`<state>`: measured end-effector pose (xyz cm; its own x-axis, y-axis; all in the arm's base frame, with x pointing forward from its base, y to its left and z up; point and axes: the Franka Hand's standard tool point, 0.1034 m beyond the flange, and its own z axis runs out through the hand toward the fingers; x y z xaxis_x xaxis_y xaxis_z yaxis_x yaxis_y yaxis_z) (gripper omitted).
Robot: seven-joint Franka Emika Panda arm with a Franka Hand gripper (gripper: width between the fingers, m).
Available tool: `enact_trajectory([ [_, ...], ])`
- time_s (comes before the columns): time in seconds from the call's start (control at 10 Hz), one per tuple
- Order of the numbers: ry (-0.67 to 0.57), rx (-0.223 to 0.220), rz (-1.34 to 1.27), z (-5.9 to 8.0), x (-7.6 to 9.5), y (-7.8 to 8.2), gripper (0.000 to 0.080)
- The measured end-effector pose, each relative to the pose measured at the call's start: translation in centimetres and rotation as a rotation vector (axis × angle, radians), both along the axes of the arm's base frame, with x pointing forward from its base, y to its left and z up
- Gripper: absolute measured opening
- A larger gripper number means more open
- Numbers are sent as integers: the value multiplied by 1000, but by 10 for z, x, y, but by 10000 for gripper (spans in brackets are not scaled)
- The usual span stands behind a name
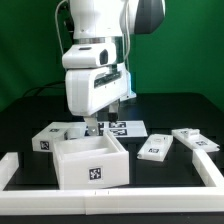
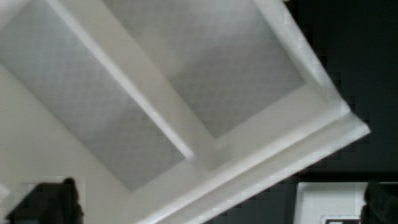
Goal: Assemble cabinet
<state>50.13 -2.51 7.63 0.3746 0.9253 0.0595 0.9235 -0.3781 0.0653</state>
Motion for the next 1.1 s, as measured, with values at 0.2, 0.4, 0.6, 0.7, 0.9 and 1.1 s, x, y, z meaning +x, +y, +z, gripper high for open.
enact_trajectory([
  [0.2, -59, -61, 344, 0, 1, -17, 798],
  [0.4, -51, -95, 494, -3, -5, -21, 798],
  [0.6, -54, -109, 521, -5, -8, -21, 798],
  [0.7, -54, -109, 521, -5, -8, -21, 798],
  [0.9, -54, -108, 524, -7, -9, -21, 798],
  [1.1, -30, -97, 532, -19, -30, -23, 798],
])
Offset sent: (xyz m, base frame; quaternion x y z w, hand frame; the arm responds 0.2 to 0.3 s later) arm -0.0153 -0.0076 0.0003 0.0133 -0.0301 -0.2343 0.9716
